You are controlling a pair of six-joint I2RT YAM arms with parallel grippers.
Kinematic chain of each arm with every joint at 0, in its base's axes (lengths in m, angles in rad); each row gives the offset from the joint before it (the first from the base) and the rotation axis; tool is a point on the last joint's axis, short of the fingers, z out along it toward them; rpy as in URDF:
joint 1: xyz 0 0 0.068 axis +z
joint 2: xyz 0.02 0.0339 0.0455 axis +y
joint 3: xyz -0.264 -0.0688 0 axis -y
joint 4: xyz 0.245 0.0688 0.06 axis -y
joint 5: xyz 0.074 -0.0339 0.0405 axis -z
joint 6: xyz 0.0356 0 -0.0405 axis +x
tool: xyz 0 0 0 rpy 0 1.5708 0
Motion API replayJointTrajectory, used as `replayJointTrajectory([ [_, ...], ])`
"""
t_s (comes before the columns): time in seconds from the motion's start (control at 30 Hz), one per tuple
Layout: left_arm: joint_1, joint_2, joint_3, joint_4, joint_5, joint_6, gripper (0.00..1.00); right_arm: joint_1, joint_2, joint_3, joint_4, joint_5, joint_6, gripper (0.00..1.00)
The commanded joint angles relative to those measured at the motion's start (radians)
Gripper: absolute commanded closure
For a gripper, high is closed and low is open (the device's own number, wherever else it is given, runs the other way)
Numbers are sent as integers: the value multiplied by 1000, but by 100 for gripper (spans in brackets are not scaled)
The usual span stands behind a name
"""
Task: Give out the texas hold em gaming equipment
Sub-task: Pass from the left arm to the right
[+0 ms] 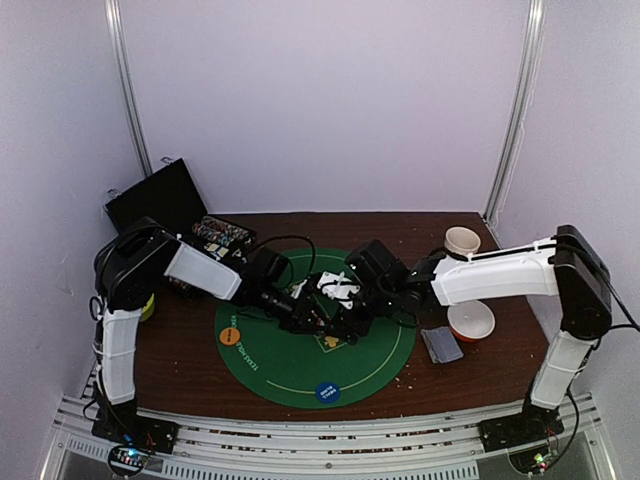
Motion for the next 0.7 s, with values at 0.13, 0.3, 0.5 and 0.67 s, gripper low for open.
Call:
replayJointTrajectory([
  [0.13,16,61,-9,120,24,-80,100,-58,103,-59,236,-216,-224,13],
  [0.3,17,77,-28,143,25,-90,100,-73,158,-94,322,-233,-275,15],
  [0.5,20,99,-27,159,36,-99,100,-75,209,-106,444,-181,-263,28],
  [0.67,23,104,-27,162,36,-99,100,-78,245,-94,444,-155,-271,49],
])
